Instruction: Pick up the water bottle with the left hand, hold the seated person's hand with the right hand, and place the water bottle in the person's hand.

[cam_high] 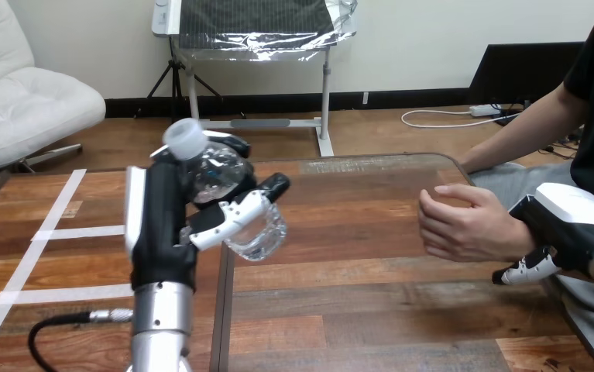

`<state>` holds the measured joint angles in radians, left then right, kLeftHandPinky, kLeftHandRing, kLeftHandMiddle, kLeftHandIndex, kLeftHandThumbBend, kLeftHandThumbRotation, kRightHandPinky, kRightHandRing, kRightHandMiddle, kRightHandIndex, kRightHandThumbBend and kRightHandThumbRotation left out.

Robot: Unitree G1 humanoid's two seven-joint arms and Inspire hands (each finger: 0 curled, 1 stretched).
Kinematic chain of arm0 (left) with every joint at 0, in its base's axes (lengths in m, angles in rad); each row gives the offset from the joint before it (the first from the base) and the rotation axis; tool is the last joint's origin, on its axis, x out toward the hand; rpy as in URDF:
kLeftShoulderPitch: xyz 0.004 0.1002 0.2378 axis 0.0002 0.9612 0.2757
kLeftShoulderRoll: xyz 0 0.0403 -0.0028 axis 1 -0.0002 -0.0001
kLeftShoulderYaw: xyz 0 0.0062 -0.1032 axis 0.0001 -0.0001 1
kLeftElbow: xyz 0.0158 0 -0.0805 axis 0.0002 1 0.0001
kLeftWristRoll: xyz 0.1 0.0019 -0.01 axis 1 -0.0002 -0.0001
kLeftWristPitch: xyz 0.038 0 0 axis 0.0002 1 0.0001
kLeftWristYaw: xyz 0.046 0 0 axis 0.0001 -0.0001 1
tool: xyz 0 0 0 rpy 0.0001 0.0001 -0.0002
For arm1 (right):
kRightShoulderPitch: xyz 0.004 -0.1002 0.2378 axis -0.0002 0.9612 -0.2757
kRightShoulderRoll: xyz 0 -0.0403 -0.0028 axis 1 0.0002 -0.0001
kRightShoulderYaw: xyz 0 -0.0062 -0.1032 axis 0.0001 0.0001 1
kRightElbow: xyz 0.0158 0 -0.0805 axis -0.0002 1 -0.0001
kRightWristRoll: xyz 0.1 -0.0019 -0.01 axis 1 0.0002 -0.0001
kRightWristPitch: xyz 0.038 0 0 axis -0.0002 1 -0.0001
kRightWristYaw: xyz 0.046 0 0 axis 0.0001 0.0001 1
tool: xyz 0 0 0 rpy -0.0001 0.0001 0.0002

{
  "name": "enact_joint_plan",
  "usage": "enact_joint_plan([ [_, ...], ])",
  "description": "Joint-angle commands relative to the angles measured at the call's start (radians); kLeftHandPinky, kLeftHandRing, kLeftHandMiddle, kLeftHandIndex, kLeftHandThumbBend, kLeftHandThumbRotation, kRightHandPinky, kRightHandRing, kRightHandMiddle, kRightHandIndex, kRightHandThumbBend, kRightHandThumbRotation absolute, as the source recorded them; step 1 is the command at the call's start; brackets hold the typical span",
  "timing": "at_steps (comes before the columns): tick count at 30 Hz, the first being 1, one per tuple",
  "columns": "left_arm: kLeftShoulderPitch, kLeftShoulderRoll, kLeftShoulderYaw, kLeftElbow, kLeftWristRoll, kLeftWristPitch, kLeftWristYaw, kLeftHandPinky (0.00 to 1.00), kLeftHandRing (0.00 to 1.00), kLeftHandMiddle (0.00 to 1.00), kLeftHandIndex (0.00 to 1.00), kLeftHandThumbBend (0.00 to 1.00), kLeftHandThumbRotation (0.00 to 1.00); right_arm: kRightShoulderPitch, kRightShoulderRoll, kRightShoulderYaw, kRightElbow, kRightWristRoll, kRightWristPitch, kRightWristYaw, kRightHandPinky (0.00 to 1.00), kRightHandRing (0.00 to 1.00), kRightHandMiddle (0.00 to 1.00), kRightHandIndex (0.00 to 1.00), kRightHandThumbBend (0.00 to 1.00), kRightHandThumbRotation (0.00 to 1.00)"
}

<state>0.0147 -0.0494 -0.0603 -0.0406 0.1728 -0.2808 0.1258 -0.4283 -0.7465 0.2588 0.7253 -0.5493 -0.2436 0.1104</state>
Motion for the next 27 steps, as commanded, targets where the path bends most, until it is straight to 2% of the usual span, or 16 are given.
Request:
enact_joint_plan([
  [1,-0.092,-0.017,-0.035,-0.063,0.022,0.011,-0.006,0.39,0.40,0.43,0.46,0.66,0.00,-0.004,0.009,-0.015,-0.074,0.011,-0.011,-0.005,0.18,0.23,0.31,0.32,0.68,0.00],
  [7,-0.104,-0.023,-0.056,-0.064,0.038,0.024,-0.001,0.39,0.40,0.43,0.46,0.64,0.00,0.002,0.003,-0.020,-0.108,0.012,-0.010,0.001,0.17,0.23,0.30,0.32,0.70,0.00],
  [11,-0.130,-0.030,-0.095,-0.048,0.069,0.032,0.005,0.39,0.40,0.43,0.46,0.65,0.00,0.013,-0.012,-0.025,-0.180,0.001,0.010,0.013,0.17,0.23,0.30,0.32,0.71,0.00],
  [21,-0.148,-0.040,-0.122,-0.034,0.076,0.038,0.007,0.39,0.40,0.43,0.46,0.68,0.00,0.028,-0.022,-0.036,-0.233,-0.001,0.023,0.023,0.20,0.24,0.31,0.34,0.72,0.00],
  [27,-0.162,-0.046,-0.139,-0.022,0.070,0.033,0.008,0.39,0.40,0.43,0.46,0.68,0.00,0.037,-0.026,-0.041,-0.255,-0.004,0.018,0.013,0.20,0.24,0.31,0.34,0.73,0.00],
])
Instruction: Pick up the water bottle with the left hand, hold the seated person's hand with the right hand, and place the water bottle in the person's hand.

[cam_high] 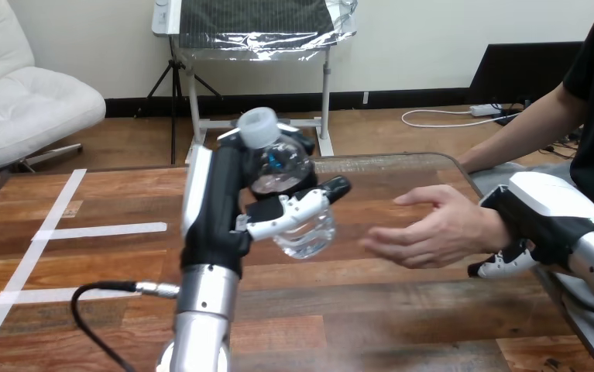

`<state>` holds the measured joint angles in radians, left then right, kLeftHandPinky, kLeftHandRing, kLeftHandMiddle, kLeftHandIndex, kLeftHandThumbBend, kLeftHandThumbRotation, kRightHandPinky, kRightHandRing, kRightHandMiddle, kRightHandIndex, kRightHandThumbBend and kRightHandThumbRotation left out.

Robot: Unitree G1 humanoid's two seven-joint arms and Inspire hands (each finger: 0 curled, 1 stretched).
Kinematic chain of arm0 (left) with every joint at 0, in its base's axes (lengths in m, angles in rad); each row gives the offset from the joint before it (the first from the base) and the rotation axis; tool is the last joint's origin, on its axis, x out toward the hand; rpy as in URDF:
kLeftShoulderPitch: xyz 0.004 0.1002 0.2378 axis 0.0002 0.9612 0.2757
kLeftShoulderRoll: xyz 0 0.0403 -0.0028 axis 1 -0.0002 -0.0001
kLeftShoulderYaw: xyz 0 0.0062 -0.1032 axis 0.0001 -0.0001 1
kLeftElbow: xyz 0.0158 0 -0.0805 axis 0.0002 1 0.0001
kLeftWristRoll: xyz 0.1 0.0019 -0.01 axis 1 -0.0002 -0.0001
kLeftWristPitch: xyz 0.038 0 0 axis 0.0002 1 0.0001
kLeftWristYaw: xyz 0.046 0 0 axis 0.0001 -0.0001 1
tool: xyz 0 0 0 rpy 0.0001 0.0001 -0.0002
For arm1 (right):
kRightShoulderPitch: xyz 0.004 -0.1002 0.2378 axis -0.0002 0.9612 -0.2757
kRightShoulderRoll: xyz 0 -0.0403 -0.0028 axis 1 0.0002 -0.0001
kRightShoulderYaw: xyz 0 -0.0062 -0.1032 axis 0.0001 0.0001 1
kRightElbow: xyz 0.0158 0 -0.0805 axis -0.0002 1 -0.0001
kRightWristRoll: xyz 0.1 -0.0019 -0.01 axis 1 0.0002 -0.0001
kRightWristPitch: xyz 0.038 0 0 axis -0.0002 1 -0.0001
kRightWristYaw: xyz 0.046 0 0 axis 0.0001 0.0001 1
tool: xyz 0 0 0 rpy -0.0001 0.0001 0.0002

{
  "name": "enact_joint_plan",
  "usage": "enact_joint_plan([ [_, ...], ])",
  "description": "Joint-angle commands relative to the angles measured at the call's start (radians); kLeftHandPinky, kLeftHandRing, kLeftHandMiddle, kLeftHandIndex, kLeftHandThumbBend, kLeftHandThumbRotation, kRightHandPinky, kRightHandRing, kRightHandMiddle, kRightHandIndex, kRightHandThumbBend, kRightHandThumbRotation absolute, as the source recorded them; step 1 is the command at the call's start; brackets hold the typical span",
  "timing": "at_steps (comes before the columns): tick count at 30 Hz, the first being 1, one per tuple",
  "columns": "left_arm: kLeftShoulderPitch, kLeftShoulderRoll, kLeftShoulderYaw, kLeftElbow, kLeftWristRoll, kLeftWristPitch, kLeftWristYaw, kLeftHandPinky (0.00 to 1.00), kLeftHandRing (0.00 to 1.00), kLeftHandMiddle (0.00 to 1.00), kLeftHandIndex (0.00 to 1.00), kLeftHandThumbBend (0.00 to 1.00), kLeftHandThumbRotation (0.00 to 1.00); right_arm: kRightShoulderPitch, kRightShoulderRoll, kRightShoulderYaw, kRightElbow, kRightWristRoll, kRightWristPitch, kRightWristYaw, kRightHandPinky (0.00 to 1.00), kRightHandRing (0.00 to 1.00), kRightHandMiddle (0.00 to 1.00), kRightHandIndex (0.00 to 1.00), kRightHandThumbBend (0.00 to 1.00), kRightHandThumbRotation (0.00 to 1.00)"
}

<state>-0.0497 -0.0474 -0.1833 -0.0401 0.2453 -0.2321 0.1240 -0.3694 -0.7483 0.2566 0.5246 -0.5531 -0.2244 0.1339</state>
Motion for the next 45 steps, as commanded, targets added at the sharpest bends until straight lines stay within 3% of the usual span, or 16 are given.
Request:
enact_joint_plan([
  [1,-0.100,-0.050,-0.020,-0.022,-0.004,-0.013,0.009,0.39,0.40,0.43,0.46,0.69,0.00,-0.021,-0.025,-0.041,-0.060,0.000,0.000,-0.010,0.20,0.24,0.31,0.34,0.73,0.00],
  [9,-0.115,-0.058,-0.038,-0.017,-0.006,0.005,0.013,0.39,0.40,0.42,0.46,0.70,0.00,-0.014,-0.023,-0.046,-0.093,0.004,0.022,0.004,0.20,0.24,0.30,0.34,0.73,0.00],
  [26,-0.136,-0.068,-0.070,-0.012,-0.018,0.029,0.011,0.40,0.40,0.42,0.45,0.71,0.00,-0.006,-0.024,-0.051,-0.136,-0.002,0.004,-0.009,0.18,0.22,0.28,0.32,0.74,0.00],
  [45,-0.145,-0.067,-0.092,0.020,-0.023,0.000,0.014,0.39,0.40,0.42,0.46,0.70,0.00,0.005,-0.025,-0.051,-0.202,-0.014,0.012,-0.006,0.16,0.21,0.27,0.30,0.74,0.00],
])
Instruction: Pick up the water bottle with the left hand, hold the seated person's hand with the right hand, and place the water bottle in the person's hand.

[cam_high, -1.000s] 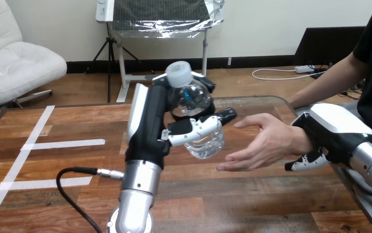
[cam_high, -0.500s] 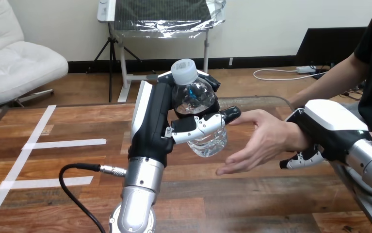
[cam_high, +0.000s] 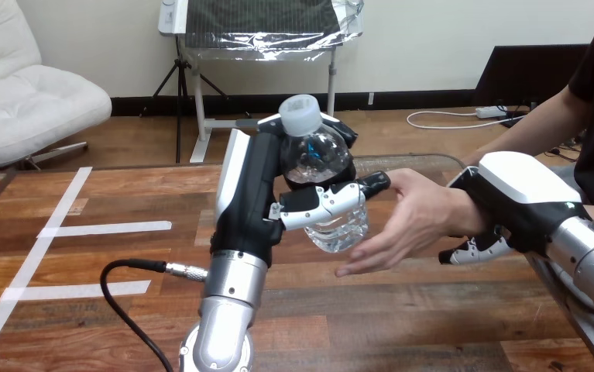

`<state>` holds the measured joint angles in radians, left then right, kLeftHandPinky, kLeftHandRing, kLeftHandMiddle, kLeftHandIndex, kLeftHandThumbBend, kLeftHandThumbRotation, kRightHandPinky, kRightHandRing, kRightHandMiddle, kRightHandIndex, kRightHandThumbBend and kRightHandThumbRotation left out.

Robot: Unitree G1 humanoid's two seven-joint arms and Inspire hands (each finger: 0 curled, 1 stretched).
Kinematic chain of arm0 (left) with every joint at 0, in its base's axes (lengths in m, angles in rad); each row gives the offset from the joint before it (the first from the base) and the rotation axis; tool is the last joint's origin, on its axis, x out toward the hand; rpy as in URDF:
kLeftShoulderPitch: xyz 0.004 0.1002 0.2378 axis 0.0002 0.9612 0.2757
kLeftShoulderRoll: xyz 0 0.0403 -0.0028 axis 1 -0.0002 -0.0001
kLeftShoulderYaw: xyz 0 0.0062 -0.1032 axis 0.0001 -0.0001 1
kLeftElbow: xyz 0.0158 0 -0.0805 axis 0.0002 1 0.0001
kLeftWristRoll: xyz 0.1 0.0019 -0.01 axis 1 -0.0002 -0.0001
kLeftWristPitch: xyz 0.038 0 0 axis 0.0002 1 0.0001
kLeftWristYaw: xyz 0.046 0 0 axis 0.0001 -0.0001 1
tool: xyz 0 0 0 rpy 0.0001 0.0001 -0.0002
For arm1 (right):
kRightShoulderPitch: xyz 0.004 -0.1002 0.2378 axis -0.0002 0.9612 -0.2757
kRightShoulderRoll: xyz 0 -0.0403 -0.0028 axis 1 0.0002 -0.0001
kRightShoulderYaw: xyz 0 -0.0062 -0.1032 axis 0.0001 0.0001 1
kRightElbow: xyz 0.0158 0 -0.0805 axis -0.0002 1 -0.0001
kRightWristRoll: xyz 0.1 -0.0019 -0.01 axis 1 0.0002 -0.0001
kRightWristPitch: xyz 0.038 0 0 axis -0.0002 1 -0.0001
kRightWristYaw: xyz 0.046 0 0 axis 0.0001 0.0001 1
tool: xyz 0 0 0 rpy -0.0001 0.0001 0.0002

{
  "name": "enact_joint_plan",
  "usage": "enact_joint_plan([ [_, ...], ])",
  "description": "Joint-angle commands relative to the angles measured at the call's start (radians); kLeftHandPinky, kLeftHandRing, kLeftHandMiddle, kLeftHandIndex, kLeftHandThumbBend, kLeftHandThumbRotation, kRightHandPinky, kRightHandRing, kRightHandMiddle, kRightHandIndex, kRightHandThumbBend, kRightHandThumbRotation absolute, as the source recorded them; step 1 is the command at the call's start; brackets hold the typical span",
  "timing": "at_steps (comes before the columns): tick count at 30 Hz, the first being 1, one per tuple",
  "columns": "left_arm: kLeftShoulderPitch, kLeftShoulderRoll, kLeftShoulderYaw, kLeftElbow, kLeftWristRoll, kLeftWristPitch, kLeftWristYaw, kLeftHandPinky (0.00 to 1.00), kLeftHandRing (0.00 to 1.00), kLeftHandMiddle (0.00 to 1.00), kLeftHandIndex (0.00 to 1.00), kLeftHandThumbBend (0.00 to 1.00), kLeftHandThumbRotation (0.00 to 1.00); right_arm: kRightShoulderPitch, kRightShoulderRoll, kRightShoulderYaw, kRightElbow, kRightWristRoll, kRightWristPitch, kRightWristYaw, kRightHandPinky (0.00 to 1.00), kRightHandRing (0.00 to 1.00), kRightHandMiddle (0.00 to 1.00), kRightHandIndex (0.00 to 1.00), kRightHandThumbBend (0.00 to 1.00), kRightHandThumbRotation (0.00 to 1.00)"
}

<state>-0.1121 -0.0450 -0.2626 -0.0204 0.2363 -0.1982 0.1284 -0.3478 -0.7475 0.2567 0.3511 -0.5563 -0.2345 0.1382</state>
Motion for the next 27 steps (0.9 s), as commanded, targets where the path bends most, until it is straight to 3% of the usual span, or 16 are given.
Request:
enact_joint_plan([
  [1,-0.083,-0.069,-0.015,0.001,-0.014,-0.034,0.010,0.39,0.40,0.42,0.46,0.70,0.00,-0.015,-0.026,-0.053,-0.034,-0.008,0.024,-0.007,0.16,0.21,0.27,0.30,0.74,0.00],
  [12,-0.087,-0.075,-0.029,0.001,-0.010,-0.026,0.014,0.39,0.39,0.42,0.46,0.69,0.00,-0.011,-0.023,-0.056,-0.073,-0.007,0.042,0.004,0.16,0.21,0.28,0.31,0.75,0.00],
  [27,-0.097,-0.097,-0.061,0.017,-0.007,-0.028,0.035,0.39,0.39,0.42,0.46,0.69,0.00,-0.011,-0.017,-0.065,-0.090,-0.002,0.029,-0.013,0.16,0.20,0.27,0.29,0.73,0.00],
])
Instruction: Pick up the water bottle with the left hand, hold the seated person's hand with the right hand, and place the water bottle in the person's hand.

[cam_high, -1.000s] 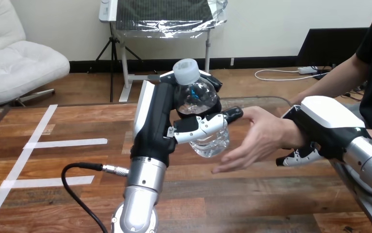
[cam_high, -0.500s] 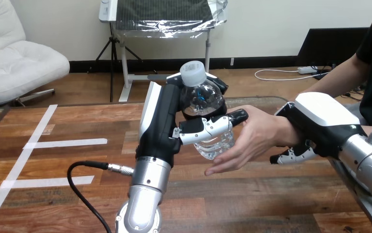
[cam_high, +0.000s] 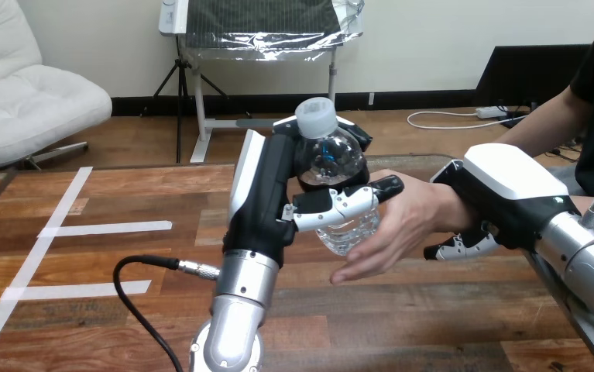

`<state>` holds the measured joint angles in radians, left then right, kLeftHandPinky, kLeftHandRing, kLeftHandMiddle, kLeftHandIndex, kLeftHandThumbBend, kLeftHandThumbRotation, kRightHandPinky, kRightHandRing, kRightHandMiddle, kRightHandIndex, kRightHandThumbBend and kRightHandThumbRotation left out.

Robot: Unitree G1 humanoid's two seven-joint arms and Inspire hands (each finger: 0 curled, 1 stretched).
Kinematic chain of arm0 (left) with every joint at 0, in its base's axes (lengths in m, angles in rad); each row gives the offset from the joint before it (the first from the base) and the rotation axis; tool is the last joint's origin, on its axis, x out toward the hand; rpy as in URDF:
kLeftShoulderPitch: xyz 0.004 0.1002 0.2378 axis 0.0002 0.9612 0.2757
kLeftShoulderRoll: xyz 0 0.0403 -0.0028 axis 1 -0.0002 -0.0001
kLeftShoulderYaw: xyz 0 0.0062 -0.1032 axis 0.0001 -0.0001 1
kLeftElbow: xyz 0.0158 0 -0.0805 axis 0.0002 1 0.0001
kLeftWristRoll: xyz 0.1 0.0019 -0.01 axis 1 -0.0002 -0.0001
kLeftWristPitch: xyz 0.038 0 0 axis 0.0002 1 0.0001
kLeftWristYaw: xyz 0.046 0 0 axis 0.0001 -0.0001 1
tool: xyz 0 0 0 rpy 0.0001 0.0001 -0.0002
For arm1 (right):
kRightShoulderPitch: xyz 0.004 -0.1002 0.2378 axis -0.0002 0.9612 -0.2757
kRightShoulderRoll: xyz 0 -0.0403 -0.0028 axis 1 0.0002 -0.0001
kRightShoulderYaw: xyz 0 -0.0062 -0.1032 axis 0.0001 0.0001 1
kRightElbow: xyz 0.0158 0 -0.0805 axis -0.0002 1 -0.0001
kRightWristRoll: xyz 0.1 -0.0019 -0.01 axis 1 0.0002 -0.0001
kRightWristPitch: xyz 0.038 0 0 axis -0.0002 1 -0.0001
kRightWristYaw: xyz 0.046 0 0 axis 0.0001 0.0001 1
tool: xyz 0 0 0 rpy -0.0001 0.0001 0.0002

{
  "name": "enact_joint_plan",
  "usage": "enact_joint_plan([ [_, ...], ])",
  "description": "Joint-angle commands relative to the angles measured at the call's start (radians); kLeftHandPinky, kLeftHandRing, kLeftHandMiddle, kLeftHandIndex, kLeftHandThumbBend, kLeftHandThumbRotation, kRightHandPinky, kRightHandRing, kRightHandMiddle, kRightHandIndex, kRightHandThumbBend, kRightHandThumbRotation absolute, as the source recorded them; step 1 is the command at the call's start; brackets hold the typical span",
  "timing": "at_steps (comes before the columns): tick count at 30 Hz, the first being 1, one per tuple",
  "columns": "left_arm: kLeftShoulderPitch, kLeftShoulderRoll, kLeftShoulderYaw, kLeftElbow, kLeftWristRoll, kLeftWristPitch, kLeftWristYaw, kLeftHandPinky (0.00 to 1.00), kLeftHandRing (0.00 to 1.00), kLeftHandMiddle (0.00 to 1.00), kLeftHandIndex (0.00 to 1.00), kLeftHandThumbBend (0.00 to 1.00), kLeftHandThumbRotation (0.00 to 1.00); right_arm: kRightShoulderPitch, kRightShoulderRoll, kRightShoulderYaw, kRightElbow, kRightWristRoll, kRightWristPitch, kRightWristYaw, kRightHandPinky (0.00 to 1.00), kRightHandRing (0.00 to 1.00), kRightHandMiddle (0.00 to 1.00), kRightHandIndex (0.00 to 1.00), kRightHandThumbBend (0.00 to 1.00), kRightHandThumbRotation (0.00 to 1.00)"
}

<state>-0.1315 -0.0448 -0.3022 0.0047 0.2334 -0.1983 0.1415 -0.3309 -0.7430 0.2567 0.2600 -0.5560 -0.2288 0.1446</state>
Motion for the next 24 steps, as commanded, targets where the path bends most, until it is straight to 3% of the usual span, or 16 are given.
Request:
enact_joint_plan([
  [1,-0.078,-0.101,-0.026,-0.007,-0.002,-0.027,0.025,0.39,0.39,0.42,0.46,0.69,0.00,-0.028,-0.022,-0.066,0.002,-0.001,0.018,-0.022,0.16,0.20,0.27,0.29,0.73,0.00],
  [13,-0.088,-0.124,-0.065,0.004,-0.004,-0.015,0.047,0.37,0.39,0.43,0.46,0.68,0.00,-0.030,-0.024,-0.070,0.006,-0.008,-0.020,-0.045,0.15,0.20,0.26,0.28,0.75,0.00],
  [24,-0.098,-0.148,-0.091,0.030,-0.031,-0.042,0.062,0.36,0.39,0.43,0.47,0.66,0.00,-0.029,-0.021,-0.075,0.004,-0.002,-0.014,-0.035,0.16,0.20,0.27,0.28,0.77,0.00],
])
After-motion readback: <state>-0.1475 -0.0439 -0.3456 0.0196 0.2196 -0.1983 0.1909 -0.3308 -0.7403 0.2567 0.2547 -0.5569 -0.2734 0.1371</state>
